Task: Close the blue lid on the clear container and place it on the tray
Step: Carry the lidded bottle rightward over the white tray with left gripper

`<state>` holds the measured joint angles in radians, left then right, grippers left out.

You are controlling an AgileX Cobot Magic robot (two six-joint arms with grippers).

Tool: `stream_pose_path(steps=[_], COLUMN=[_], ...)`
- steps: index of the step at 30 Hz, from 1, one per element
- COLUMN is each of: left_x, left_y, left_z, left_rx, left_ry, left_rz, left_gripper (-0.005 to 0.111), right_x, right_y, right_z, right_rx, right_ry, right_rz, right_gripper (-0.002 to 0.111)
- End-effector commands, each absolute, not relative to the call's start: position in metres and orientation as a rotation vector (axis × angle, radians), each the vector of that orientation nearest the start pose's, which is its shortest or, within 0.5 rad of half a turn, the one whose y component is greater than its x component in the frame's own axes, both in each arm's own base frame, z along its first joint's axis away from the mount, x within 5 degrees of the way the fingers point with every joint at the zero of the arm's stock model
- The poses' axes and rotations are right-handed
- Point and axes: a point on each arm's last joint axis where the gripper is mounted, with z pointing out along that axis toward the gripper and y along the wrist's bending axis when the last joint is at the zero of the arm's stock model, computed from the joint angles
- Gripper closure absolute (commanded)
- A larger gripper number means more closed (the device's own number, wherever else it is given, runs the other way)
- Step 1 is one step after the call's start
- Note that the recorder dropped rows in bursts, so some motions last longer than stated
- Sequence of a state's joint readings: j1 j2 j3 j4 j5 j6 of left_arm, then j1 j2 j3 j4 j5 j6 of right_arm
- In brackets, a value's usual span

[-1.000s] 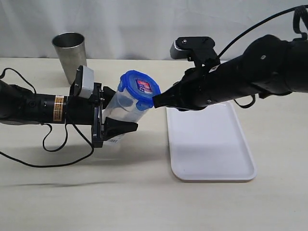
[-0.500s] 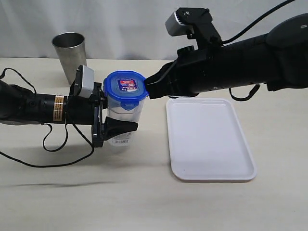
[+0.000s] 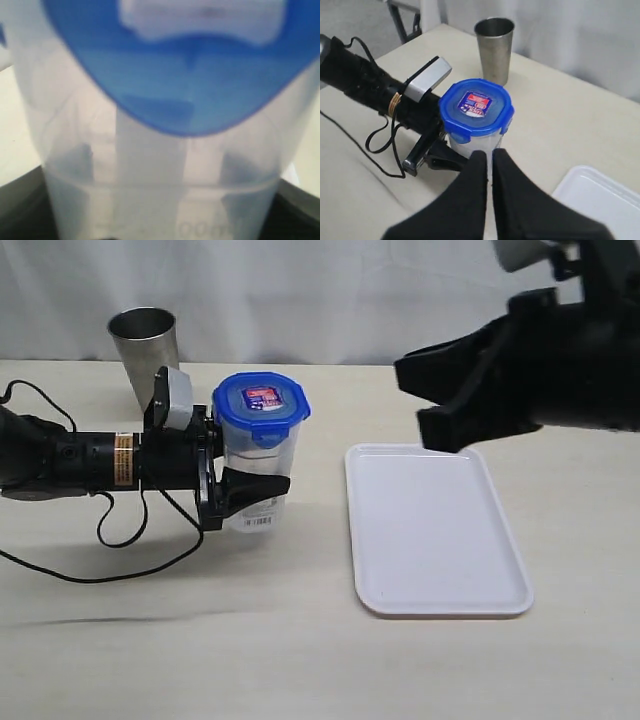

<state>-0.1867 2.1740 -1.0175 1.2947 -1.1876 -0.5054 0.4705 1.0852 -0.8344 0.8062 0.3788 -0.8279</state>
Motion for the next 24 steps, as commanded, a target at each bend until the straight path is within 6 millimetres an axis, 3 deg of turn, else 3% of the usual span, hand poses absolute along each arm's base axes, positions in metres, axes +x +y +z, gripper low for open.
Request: stream_pose_path(steps=[1,7,13,18,24], left_x=[0.342,0.34,0.347,0.357,0.365], left_y=[-0.168,-0.195,-0.221,-0.254,-0.283], left_z=[0.116,0.125,0.144,0.141,0.145], left_rx=[1.141,1.178,1.134,1.291,1.512], left_ry=[1.422,1.341,1.262,1.364,1.326], left_rz=[-0.991,-0.996,-0.986,-0.731,-0.324], left_gripper=[0.107,0.107,0.107,0.107,0.107], right_x=[0.161,0.115,0.084,0.07,0.063], right_y=[0.098,0.059,0.038,0.026,0.022], right_z=[0.336,0.326,0.309,0.296,0.29], right_rx=[-0.579,-0.328,-0.213,-0.132,-0.11], right_ry=[1.771,1.588,1.474,1.402,1.375], right_rz=[0.451,0.428,0.452,0.466,0.486], right_gripper=[0.104,0.104,0.104,0.104,0.104])
